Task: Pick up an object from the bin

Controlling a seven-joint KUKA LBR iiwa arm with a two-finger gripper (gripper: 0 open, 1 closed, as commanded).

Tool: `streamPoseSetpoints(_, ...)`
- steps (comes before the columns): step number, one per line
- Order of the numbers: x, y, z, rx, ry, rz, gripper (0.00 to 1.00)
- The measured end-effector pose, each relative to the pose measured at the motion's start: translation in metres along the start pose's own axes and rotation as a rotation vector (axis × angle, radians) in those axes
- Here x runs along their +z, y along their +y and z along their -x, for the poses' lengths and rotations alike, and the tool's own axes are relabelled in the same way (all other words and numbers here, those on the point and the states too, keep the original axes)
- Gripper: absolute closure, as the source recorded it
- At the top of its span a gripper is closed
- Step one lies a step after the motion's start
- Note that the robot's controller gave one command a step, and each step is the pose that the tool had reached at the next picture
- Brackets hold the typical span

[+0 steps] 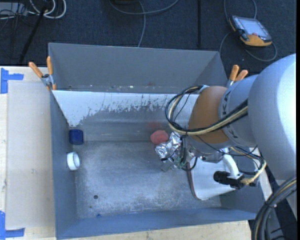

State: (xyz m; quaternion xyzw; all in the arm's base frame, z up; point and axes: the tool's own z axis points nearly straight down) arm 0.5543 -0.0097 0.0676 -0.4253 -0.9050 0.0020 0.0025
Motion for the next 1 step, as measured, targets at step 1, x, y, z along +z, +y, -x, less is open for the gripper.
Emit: streamPoseSetpoints(1,-0.0947,0.0005,0.0011,-0.006,-0.007,0.011,1.00)
